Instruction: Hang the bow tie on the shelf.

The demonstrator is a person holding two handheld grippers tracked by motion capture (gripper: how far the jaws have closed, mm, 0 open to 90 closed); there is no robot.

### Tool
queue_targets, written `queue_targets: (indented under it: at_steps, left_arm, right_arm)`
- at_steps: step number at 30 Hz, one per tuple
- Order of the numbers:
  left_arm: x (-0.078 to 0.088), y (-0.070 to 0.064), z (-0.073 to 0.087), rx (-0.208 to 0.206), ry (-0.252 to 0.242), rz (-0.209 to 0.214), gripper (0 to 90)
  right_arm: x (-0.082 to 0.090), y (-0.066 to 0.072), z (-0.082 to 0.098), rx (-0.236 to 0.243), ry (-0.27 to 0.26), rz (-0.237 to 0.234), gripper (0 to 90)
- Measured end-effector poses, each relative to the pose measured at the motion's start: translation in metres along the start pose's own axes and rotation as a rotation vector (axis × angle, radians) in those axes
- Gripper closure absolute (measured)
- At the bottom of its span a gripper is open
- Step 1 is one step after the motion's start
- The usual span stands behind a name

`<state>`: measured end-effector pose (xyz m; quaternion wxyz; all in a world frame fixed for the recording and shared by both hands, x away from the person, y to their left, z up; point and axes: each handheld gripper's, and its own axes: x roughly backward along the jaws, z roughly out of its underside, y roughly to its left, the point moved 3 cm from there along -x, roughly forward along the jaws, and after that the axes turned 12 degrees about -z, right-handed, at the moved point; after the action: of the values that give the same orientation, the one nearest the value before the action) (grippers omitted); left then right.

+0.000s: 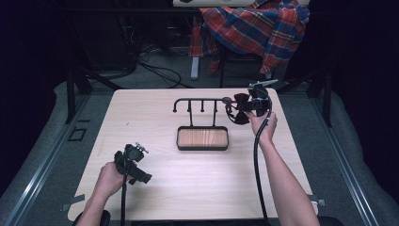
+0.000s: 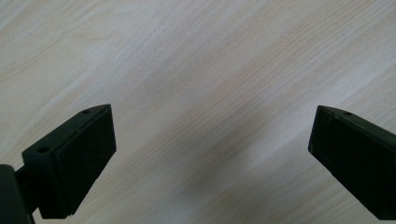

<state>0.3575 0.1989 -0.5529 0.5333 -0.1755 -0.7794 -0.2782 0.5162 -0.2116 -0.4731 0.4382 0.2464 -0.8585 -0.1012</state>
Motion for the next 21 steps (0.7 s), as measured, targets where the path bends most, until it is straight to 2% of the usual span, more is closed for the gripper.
queue_targets:
  at_steps: [7, 9, 16, 21]
  left_arm:
    - [0.000, 0.000, 0.000, -0.003, 0.000, 0.000, 0.9]
    - [0.000, 0.000, 0.000, -0.001, 0.003, 0.002, 0.9]
    - [0.000, -0.001, 0.000, -0.004, 0.002, 0.001, 0.9]
    - [0.000, -0.001, 0.000, -0.004, 0.003, 0.001, 0.9]
  right_arm:
    - [-0.010, -0.001, 0.007, -0.014, 0.031, -0.051, 66.4]
    - [-0.012, 0.002, 0.009, -0.016, 0.044, -0.078, 64.5]
    - [-0.006, 0.010, 0.016, 0.038, 0.072, -0.114, 61.8]
    - [0.003, 0.015, 0.020, 0.098, 0.098, -0.132, 59.0]
